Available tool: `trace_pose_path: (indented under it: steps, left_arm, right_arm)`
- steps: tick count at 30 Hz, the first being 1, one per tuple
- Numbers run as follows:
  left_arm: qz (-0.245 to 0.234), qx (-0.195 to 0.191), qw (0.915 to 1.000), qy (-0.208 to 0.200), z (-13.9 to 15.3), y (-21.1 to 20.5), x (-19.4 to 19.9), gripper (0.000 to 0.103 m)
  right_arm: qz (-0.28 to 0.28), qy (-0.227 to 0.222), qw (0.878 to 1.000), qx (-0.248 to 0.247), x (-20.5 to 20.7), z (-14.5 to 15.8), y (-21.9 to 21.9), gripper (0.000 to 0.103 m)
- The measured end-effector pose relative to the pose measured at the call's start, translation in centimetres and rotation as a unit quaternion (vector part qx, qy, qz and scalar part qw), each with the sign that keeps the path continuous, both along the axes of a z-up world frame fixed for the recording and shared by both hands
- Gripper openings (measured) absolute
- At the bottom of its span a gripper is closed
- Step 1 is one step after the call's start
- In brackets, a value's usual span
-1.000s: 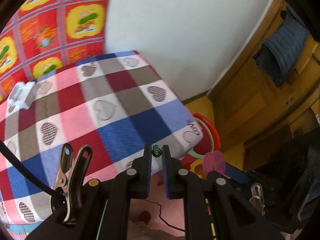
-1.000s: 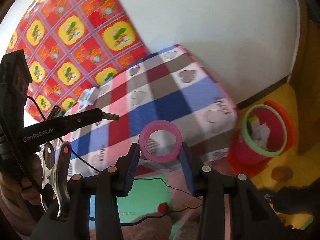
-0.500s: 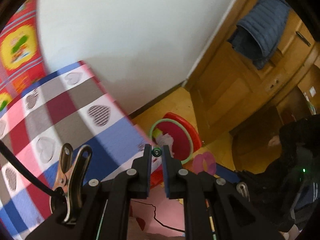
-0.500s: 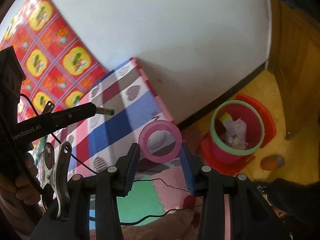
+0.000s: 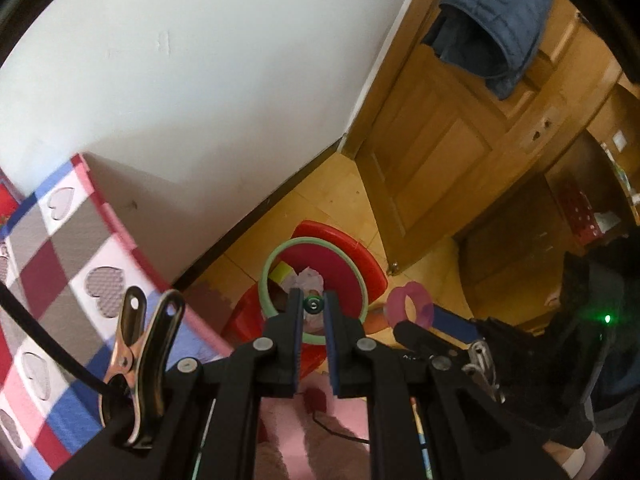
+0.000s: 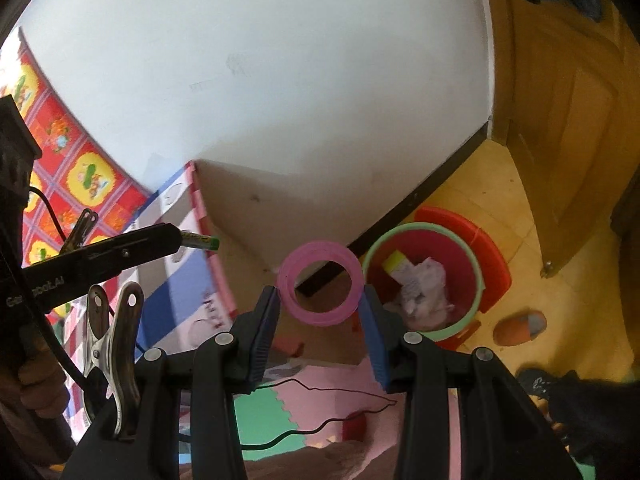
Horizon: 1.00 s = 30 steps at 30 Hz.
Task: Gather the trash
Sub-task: 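Carry the green cylinder and pink ring in both tools to the red bucket, then open both tools over the bucket to drop the cylinder and ring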
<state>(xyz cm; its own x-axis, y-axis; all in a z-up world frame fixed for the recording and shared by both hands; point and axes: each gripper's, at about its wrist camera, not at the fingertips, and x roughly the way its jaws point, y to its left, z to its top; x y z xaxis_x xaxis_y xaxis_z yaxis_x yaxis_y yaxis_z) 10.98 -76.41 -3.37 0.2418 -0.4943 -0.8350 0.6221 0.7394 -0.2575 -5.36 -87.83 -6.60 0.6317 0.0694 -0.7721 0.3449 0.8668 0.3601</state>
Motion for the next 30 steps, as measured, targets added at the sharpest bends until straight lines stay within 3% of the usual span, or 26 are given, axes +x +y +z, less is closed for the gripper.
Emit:
trace_pose_path:
  steps: [10,15,23,30]
  left_arm:
    - [0.042,0.022,0.9984,0.031,-6.2,-7.1,0.9,0.010]
    - [0.064,0.036,0.9951,0.066,-11.0,-9.8,1.8,0.010]
    - [0.072,0.051,0.9926,0.084,-17.1,-13.2,3.1,0.010]
    - [0.068,0.088,0.9873,0.114,-24.4,-14.9,4.4,0.010]
  right_arm:
    - [0.048,0.035,0.998,0.010,2.0,-4.5,-6.1,0.042]
    - [0.065,0.055,0.996,0.025,3.3,-8.7,-9.1,0.042]
    - [0.069,0.080,0.994,0.039,4.6,-14.6,-12.5,0.042]
    - [0.084,0.118,0.988,0.044,5.4,-20.2,-14.3,0.042]
